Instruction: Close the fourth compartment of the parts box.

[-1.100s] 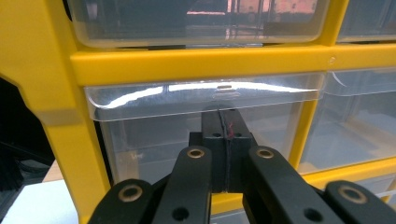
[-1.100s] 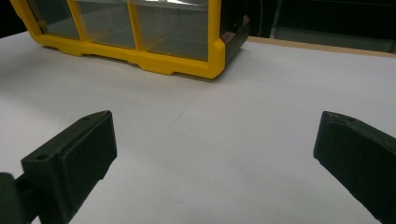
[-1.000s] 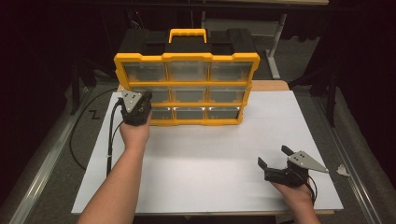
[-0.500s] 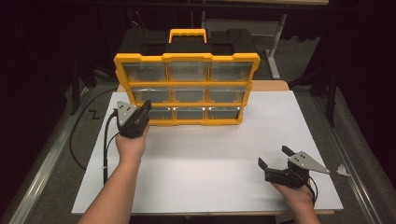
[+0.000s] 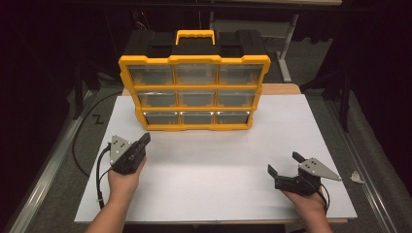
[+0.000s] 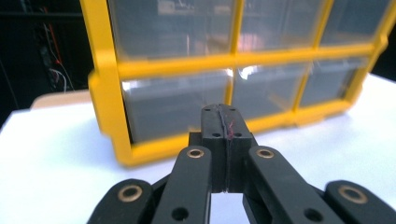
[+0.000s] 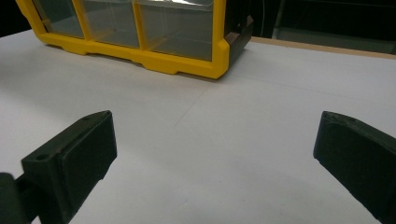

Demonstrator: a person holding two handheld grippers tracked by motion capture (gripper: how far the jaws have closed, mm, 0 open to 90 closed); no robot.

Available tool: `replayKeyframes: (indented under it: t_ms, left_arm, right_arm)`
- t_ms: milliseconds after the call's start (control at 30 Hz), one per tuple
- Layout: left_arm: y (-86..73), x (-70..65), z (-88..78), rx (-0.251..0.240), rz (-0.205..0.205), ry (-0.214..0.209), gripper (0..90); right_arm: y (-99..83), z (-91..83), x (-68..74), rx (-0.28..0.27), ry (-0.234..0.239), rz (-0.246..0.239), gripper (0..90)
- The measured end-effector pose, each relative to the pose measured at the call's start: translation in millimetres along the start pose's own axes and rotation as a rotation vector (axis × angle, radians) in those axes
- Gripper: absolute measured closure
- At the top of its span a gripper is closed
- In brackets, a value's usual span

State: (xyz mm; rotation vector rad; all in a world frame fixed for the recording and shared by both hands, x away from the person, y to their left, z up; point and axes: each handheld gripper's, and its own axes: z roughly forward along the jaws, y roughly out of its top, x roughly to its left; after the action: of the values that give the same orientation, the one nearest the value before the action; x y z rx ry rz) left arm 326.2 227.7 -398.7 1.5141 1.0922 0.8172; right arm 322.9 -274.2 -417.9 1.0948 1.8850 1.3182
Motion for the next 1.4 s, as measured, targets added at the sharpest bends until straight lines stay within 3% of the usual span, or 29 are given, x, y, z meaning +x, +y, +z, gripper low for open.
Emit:
replayKeyframes:
  t_ms: [167, 367, 500, 600, 767, 900, 967, 1100, 1300, 1400]
  left_arm:
    - [-21.9, -2.0, -14.0, 0.045, 0.004, -0.013, 89.8]
    - [-37.8, -8.3, -31.0, 0.063, 0.003, -0.029, 88.8]
    - [-34.8, -17.4, -39.2, 0.04, 0.071, -0.034, 87.1]
    - [-34.3, -16.7, -40.3, 0.031, 0.088, -0.025, 86.8]
    - [-36.1, -7.8, -38.1, 0.034, 0.039, -0.038, 83.5]
    - [-36.9, -7.5, -37.6, 0.035, 0.047, -0.047, 71.5]
    - [-37.9, -8.4, -35.8, 0.051, 0.064, -0.045, 57.2]
    - [-40.7, -8.7, -32.0, 0.077, 0.068, -0.05, 49.5]
    - [-39.5, -8.5, -31.9, 0.074, 0.068, -0.057, 38.8]
    - [-38.0, -7.2, -30.6, 0.092, 0.054, -0.071, 28.6]
  right_arm:
    - [-0.6, -0.1, 0.3, 0.006, -0.002, 0.0, 0.8]
    - [-0.2, -0.1, 0.2, 0.006, -0.005, -0.006, 0.8]
    - [-0.2, -0.2, 0.4, 0.005, -0.006, -0.003, 0.7]
    - [-0.6, -0.4, 1.3, 0.006, -0.004, -0.002, 0.8]
    - [-1.5, -0.3, 0.6, 0.011, -0.005, 0.002, 0.8]
    - [-2.1, 1.0, 0.0, 0.018, -0.004, 0.006, 0.8]
    - [-2.2, 1.6, 0.6, 0.019, -0.003, 0.005, 0.8]
    - [-2.1, 1.9, 1.7, 0.018, 0.0, 0.002, 0.8]
    - [-2.6, 1.2, 0.7, 0.016, 0.002, 0.001, 0.8]
    - [-2.5, 0.7, -0.1, 0.013, 0.001, 0.005, 0.8]
